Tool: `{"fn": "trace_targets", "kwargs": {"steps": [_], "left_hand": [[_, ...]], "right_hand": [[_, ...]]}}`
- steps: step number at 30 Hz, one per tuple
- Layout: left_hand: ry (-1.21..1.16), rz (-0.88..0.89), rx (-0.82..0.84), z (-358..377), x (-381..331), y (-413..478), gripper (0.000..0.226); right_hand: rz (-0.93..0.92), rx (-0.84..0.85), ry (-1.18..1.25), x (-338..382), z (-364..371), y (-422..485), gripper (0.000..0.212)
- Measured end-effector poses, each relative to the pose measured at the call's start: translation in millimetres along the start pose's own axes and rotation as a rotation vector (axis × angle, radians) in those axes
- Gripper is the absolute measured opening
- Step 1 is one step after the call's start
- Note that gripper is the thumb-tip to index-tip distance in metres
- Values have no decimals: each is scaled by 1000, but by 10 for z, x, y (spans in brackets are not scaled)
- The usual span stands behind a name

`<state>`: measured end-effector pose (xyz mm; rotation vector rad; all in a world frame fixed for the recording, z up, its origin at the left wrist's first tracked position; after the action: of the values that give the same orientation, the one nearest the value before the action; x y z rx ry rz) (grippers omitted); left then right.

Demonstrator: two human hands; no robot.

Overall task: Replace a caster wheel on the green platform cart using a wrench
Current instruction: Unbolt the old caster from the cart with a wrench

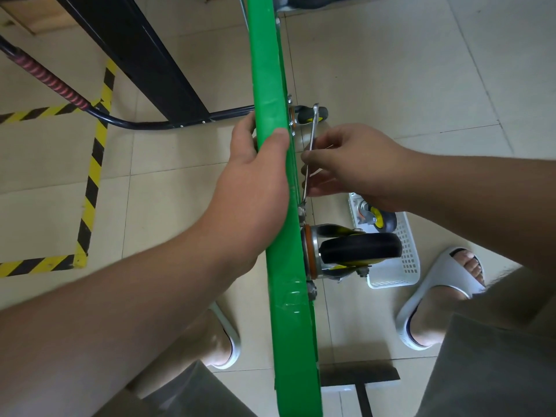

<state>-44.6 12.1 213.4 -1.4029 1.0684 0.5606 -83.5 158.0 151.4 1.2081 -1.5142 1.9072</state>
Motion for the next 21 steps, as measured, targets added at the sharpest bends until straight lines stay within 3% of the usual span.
{"fn": "trace_targets", "kwargs": {"steps": [21], "left_hand": [[36,3,-34,-23,-18,-22,34]], "right_hand": [[-182,133,-19,110,136,-535,16]]}}
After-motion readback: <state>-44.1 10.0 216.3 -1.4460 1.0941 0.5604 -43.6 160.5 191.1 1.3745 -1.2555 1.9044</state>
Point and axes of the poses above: each hand's wrist, its own y-axis towards the middle knuckle, its own z-axis out of the palm, x = y × z, the point moved 5 cm from there along y, towards the middle knuckle, and after that the axes turned 13 degrees about x, right-handed, at the moved point
